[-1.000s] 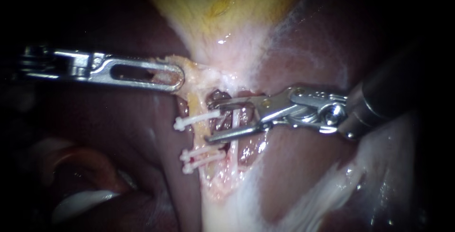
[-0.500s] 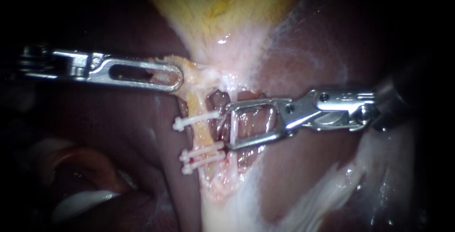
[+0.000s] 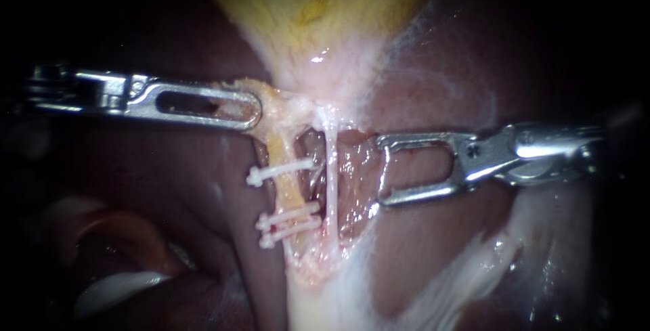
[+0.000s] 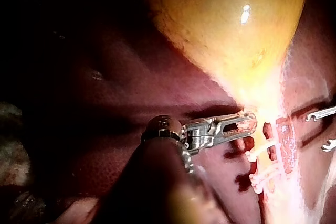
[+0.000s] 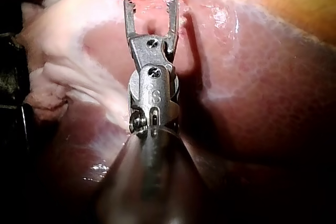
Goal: Going back third clip left tube
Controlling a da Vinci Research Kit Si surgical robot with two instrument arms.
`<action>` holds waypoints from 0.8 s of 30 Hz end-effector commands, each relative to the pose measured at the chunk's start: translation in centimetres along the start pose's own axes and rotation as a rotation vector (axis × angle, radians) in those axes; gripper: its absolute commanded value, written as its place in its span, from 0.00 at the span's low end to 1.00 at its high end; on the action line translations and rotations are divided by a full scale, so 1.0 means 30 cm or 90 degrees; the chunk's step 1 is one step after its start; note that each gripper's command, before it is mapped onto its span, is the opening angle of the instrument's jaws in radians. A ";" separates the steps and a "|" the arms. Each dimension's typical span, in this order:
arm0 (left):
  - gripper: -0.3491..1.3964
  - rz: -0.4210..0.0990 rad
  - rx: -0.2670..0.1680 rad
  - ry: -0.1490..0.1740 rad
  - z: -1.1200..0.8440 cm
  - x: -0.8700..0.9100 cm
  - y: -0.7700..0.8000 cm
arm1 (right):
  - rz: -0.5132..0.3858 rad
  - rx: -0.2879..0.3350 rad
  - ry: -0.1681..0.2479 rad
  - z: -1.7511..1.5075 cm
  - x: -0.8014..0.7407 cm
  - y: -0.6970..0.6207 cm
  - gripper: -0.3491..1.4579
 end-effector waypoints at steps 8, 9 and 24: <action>0.00 0.000 -0.002 -0.001 0.0004 -0.0001 0.0003 | 0.003 0.008 0.002 -0.003 0.0016 -0.0010 0.47; 0.00 0.000 -0.002 -0.001 0.0006 -0.0001 0.0005 | 0.003 0.008 0.002 -0.003 0.0016 -0.0010 0.47; 0.00 0.016 -0.011 -0.009 0.0156 0.0064 0.0110 | 0.002 0.015 0.003 -0.003 0.0014 -0.0021 0.47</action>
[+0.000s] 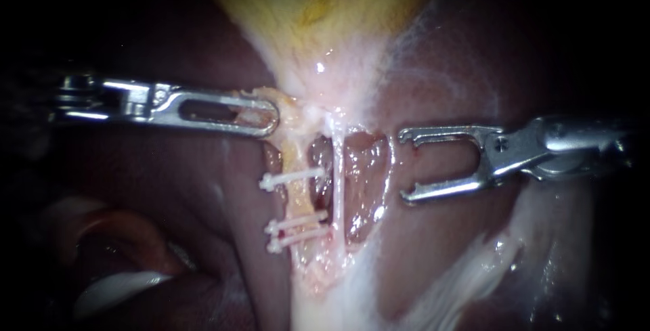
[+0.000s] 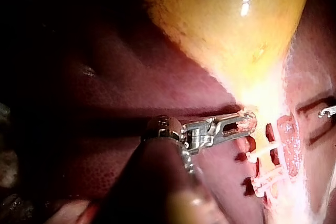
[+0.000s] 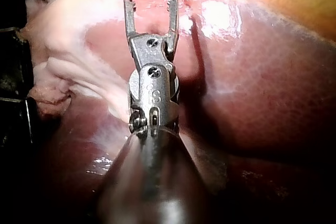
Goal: Going back third clip left tube
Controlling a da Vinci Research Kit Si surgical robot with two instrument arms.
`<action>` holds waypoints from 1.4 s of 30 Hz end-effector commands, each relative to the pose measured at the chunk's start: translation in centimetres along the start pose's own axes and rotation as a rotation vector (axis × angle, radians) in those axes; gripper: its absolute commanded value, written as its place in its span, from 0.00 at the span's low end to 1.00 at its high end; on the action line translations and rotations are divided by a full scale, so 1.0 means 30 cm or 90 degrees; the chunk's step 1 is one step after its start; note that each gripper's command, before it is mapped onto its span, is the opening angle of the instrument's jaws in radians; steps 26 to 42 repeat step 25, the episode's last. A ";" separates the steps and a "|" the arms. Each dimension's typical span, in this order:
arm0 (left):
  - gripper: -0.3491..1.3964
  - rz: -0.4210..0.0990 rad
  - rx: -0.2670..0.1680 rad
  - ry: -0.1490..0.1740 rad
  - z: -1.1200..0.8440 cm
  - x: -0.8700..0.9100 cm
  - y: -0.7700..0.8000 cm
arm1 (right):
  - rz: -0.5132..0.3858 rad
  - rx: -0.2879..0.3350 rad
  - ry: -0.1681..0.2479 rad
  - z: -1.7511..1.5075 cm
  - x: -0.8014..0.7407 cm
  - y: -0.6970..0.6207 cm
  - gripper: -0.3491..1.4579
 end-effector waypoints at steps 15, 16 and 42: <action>0.00 0.004 0.001 0.006 0.0059 0.0009 0.0030 | 0.000 0.000 0.000 0.000 0.0000 -0.0002 0.47; 0.00 0.004 0.001 0.006 0.0059 0.0009 0.0030 | 0.000 0.000 0.000 0.000 0.0000 -0.0002 0.47; 0.00 0.004 0.001 0.007 0.0054 0.0008 0.0031 | 0.000 0.000 0.000 0.000 0.0000 -0.0004 0.47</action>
